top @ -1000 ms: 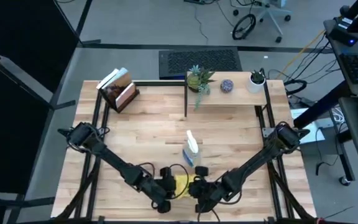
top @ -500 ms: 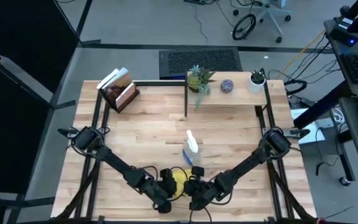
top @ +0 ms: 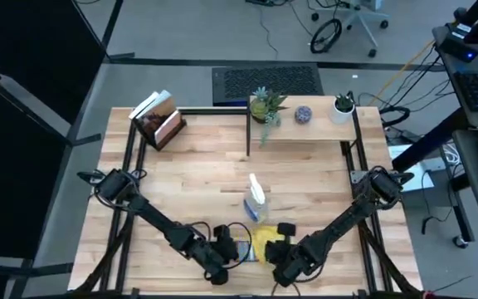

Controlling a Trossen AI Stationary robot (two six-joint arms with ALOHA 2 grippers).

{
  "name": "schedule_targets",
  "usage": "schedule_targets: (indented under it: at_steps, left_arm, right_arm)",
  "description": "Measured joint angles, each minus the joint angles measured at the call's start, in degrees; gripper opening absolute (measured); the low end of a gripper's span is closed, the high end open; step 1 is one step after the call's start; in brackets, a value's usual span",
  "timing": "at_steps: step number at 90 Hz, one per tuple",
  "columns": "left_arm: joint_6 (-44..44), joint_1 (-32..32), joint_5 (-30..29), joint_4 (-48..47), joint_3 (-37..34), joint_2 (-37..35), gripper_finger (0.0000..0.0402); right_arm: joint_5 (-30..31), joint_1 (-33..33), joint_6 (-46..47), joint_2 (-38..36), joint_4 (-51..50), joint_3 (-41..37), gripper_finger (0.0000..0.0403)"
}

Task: Apply microfiber cloth
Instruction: Wipe the front of the cellphone with the microfiber cloth

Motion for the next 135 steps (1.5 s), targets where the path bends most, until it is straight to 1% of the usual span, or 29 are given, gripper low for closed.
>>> schedule_targets:
  at_steps: [5,10,18,23,28,35,53,61,76,90,104,122,128,135]
  left_arm:
    - [0.0,0.0,0.0,0.0,0.0,0.0,0.0005]
    - [0.2,0.0,0.0,0.0,0.0,0.0,0.0005]
    - [0.2,0.0,0.1,0.1,-0.1,0.0,0.0005]
    - [0.2,0.0,0.1,0.1,-0.1,0.0,0.0005]
    - [0.2,0.0,0.1,0.1,-0.1,0.0,0.0005]
    - [0.2,0.0,0.1,0.2,-0.1,0.0,0.0005]
    - [0.2,0.0,0.1,0.5,-0.1,0.0,0.0005]
    - [0.3,0.0,0.1,0.9,-0.2,0.0,0.0005]
    - [1.2,-0.1,0.1,1.0,-0.2,0.0,0.0005]
    - [1.2,-0.1,0.1,0.8,-0.1,0.1,0.0005]
    - [1.3,-0.3,0.0,0.7,-0.1,0.1,0.0005]
    - [1.3,-0.4,0.0,0.3,-0.1,0.1,0.0005]
    - [1.3,-0.4,0.0,0.3,-0.1,0.1,0.0005]
    - [1.3,-0.4,0.0,0.3,-0.1,0.1,0.0005]
  right_arm:
    - [0.5,0.1,0.0,-1.4,1.3,0.0,0.0000]
    - [2.9,0.0,-0.7,-2.3,4.6,0.1,0.0000]
    - [7.8,-0.5,-4.3,-2.3,13.5,0.1,0.0000]
    - [9.1,-1.3,-7.8,-1.5,19.6,0.1,0.0000]
    - [8.7,-2.4,-10.5,-0.3,24.8,0.2,0.0000]
    - [7.1,-4.0,-12.5,2.1,29.4,0.2,0.0000]
    - [2.7,-6.4,-12.9,8.0,34.3,0.2,0.0000]
    - [2.3,-7.0,-12.0,9.9,35.0,0.3,0.0000]
    - [2.0,-7.2,-10.4,11.1,34.7,0.5,0.0000]
    - [1.3,-6.7,-10.0,10.4,30.8,0.6,0.0000]
    - [0.0,-5.2,-8.4,8.7,23.9,0.6,0.0000]
    - [-1.2,-2.7,-6.6,4.2,9.0,0.3,0.0000]
    - [0.5,-2.4,-5.3,2.9,5.4,0.1,0.0000]
    - [4.3,-2.2,-4.8,1.9,6.3,-0.2,0.0000]
